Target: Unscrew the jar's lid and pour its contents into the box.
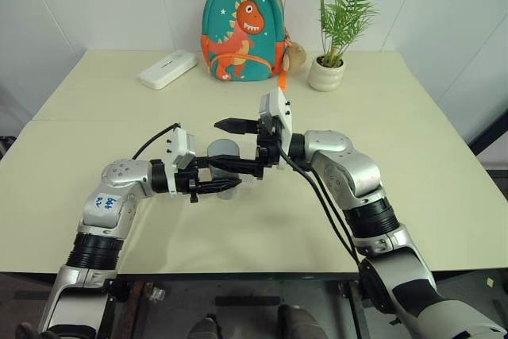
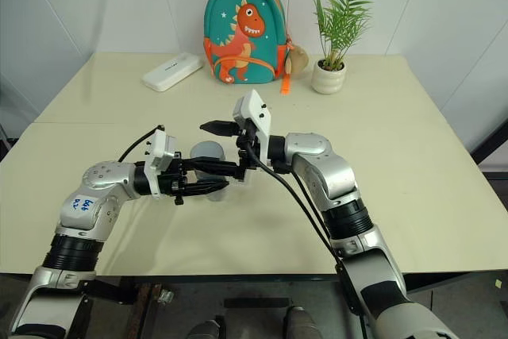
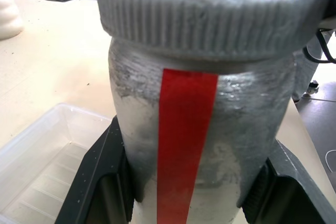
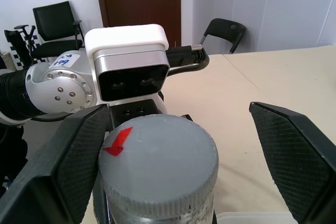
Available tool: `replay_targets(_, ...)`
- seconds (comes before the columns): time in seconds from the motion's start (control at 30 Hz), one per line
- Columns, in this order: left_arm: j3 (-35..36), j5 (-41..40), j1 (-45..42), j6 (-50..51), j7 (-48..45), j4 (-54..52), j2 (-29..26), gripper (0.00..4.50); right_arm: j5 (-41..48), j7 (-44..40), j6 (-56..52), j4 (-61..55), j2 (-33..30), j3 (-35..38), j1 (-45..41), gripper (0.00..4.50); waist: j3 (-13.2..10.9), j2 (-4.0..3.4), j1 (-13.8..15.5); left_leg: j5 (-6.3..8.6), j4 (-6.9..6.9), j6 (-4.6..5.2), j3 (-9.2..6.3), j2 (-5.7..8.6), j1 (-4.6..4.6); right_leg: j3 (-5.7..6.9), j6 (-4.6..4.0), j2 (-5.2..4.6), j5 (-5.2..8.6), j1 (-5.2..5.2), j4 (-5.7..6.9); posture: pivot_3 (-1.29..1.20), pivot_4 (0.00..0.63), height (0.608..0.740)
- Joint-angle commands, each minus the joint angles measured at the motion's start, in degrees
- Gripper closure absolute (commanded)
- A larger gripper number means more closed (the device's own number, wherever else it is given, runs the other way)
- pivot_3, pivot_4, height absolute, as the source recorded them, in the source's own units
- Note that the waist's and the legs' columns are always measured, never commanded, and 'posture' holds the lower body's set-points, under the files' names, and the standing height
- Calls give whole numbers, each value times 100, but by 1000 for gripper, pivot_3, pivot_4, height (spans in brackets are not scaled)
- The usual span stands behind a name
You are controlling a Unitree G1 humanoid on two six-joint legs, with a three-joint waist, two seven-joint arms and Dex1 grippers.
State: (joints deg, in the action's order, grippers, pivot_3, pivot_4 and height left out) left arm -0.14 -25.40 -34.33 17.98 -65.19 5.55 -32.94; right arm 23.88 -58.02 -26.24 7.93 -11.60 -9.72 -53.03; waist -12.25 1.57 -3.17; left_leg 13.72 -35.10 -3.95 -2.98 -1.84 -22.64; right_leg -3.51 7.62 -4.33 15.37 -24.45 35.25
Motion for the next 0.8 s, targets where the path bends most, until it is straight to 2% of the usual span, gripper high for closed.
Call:
replay_targets(0.03, 76, -50, -151, -63, -16, -144, -1, 2468, -45, 28, 132, 49, -33, 98, -145, 22, 0, 0, 0, 0, 0, 0, 0, 0, 0, 0, 0, 0, 0, 0, 0, 0, 150, 740)
replay_targets(0.33, 79, -84, -194, -20, 43, -202, 14, 2468, -158, -394, 938, 1409, -593, 532, -559, 22, 0, 0, 0, -2, -4, 1, 0, 0, 1, 0, 0, 0, 0, -1, 9, 0, 150, 740)
replay_targets(0.57, 135, -74, -190, -31, 50, -191, 3, 2468, 153, -1133, 897, 1437, -1170, 743, -470, 22, 0, 0, 60, -2, -5, 1, -3, 2, -14, 1, 1, -1, 0, -7, -3, 0, 150, 740)
replay_targets(0.67, 162, -62, -173, -22, 46, -214, 11, 2468, 202, -1365, 756, 1453, -1353, 848, -445, 22, -1, -2, -24, -2, -4, 1, 2, 1, -13, -2, 1, 0, 0, -12, 1, 0, 150, 740)
replay_targets(0.8, 181, -35, -177, -46, 35, -167, 17, 2468, 448, -1539, 315, 1195, -1387, 924, -441, 22, -2, -3, -14, -5, -6, 3, 1, 1, -13, -2, 0, 0, 0, -14, 11, 0, 150, 740)
